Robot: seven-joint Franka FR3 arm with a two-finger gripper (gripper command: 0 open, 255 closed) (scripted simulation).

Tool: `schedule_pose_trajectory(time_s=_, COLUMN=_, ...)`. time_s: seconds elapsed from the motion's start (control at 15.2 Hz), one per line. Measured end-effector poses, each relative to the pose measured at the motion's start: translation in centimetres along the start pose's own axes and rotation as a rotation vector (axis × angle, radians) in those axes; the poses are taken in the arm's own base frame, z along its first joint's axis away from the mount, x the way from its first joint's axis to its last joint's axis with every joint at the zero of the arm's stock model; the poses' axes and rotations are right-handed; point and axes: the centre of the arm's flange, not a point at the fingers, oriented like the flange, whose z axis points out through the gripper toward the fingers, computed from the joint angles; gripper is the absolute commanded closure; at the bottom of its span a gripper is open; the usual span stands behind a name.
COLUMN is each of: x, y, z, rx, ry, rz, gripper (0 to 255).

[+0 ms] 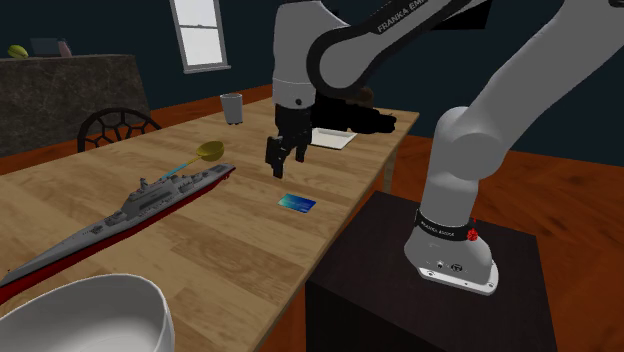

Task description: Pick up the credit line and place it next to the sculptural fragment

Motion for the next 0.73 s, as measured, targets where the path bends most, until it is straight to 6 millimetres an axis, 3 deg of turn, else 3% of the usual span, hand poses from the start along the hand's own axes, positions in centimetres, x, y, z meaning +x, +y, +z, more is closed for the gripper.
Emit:
schedule_pose_trajectory(time_s=0.2, x=-0.3, y=-2.4, z=2.2, rx=0.006, ry=0.005, rz=-0.014, gripper=0)
schedule_pose_trajectory(time_s=0.73, x=-0.4, y=-2.7, z=6.1, rx=0.008, ry=0.006, rz=-0.016, gripper=0)
